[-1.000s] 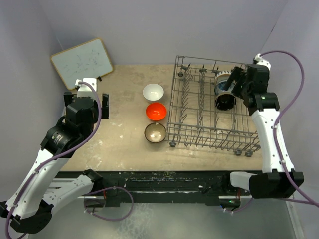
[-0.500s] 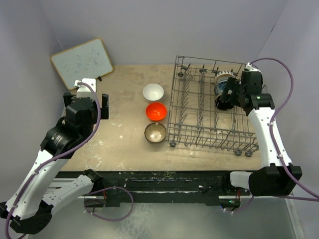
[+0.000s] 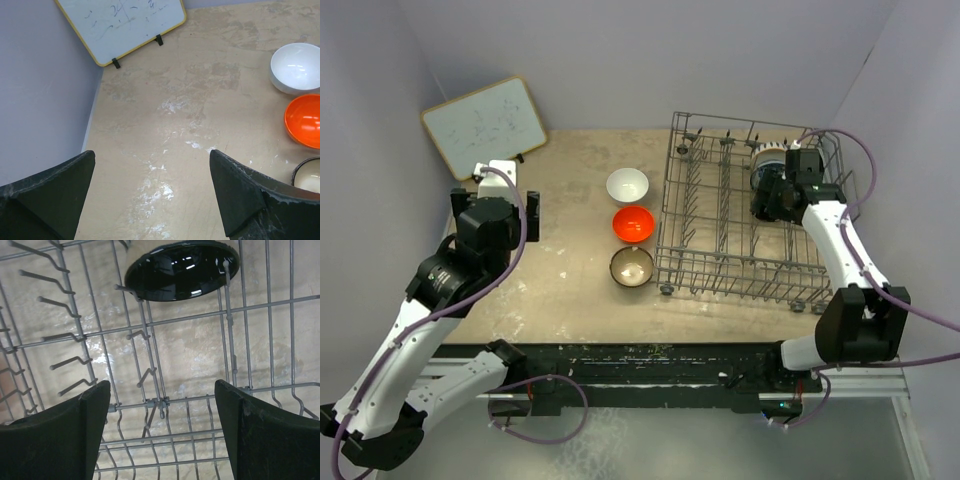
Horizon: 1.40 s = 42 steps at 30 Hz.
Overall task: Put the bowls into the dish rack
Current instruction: Pick up the bowl from the center of the board.
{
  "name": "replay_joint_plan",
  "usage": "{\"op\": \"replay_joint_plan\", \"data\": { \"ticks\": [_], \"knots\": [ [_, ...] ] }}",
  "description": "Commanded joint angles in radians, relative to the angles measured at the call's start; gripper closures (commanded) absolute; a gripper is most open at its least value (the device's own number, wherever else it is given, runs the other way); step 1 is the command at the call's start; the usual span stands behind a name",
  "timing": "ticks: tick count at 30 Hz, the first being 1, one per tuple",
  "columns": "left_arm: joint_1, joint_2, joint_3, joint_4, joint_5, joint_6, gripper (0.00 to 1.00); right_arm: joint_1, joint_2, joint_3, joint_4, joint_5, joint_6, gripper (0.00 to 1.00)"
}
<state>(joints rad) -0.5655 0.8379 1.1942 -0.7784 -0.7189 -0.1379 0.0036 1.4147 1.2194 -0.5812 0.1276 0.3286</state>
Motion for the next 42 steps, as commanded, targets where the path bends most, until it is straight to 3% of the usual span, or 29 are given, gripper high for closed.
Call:
{"op": "replay_joint_plan", "data": {
  "ticks": [1,12,20,31,35,42],
  "knots": [
    [-0.004,-0.004,-0.009,0.035,-0.019,-0.005,0.01,-0.004,-0.002,0.006,0.018,0.083,0.027,0.14],
    [-0.004,-0.024,-0.042,0.077,-0.020,0.012,0.01,0.015,-0.039,-0.010,0.078,0.037,0.011,0.15],
    [-0.004,-0.044,-0.030,0.060,-0.023,0.011,0.01,0.107,-0.121,0.132,0.155,0.005,-0.021,0.15],
    [-0.004,-0.110,0.059,-0.013,-0.076,-0.037,0.01,0.519,-0.005,0.391,0.133,0.017,-0.017,0.16],
    [-0.003,-0.149,0.123,-0.058,-0.122,-0.055,0.01,0.659,0.121,0.526,0.114,0.042,-0.033,0.16],
    [-0.005,-0.228,0.220,-0.120,-0.192,-0.083,0.01,0.799,0.374,0.792,0.045,0.132,0.005,0.20]
  ]
}}
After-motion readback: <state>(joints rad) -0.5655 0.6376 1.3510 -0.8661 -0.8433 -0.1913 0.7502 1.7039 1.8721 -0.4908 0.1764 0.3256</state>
